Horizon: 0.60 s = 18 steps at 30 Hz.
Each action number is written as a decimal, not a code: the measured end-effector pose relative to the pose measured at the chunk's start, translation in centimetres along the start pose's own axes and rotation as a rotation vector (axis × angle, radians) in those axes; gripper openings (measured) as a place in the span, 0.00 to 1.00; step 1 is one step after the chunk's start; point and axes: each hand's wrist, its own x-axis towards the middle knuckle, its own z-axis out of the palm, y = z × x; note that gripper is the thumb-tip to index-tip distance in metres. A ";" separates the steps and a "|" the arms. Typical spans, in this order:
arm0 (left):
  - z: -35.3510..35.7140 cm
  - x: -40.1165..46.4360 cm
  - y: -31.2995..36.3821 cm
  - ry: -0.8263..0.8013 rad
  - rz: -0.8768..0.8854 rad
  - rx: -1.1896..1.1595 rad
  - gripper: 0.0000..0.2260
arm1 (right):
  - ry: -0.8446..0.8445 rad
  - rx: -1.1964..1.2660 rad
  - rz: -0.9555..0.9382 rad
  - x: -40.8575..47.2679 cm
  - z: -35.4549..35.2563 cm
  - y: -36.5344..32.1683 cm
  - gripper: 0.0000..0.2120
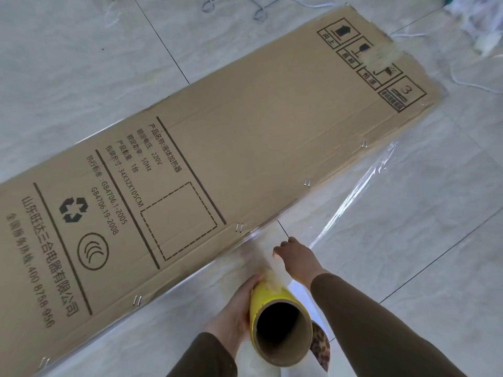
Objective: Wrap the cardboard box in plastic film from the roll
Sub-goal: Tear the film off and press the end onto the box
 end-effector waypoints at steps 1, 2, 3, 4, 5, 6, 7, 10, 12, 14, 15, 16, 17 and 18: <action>-0.1 0.0 -0.5 0.011 -0.010 0.025 0.17 | 0.005 0.007 -0.010 -0.3 -0.1 -0.1 0.29; -0.3 0.1 -1.1 0.017 -0.030 0.048 0.19 | 0.014 0.014 -0.022 -0.6 -0.1 -0.2 0.28; -0.4 0.2 -1.6 0.018 -0.059 0.061 0.21 | 0.026 0.019 -0.030 -1.0 -0.2 -0.4 0.28; -0.5 0.2 -2.2 0.019 -0.093 0.065 0.22 | 0.039 0.022 -0.039 -1.3 -0.3 -0.6 0.29; -0.5 0.0 -2.7 0.022 -0.126 0.073 0.24 | 0.049 0.030 -0.044 -1.7 -0.5 -0.7 0.29; -0.6 0.0 -3.2 0.026 -0.154 0.088 0.26 | 0.060 0.039 -0.050 -1.9 -0.6 -0.7 0.29; -0.6 -0.1 -3.6 0.032 -0.173 0.103 0.27 | 0.065 0.044 -0.054 -2.2 -0.8 -0.7 0.29; -0.7 -0.3 -4.2 0.060 -0.193 0.158 0.26 | 0.086 0.049 -0.068 -2.8 -1.5 -0.7 0.29; -0.8 -0.3 -3.9 0.079 -0.176 0.188 0.26 | 0.106 0.055 -0.071 -3.2 -2.0 -0.7 0.28; -0.8 -0.1 -3.4 0.095 -0.157 0.206 0.26 | 0.122 0.055 -0.080 -3.5 -2.2 -0.7 0.28; -0.8 0.0 -3.3 0.113 -0.163 0.212 0.26 | 0.119 0.050 -0.084 -3.7 -2.5 -0.9 0.28; -0.7 0.1 -3.2 0.132 -0.174 0.222 0.26 | 0.115 0.028 -0.102 -3.8 -2.6 -1.0 0.27; -0.6 0.0 -3.2 0.134 -0.183 0.236 0.27 | 0.108 -0.004 -0.110 -3.8 -2.7 -1.2 0.27; -0.7 0.1 -3.2 0.118 -0.179 0.255 0.29 | 0.113 -0.034 -0.125 -4.1 -2.8 -1.3 0.25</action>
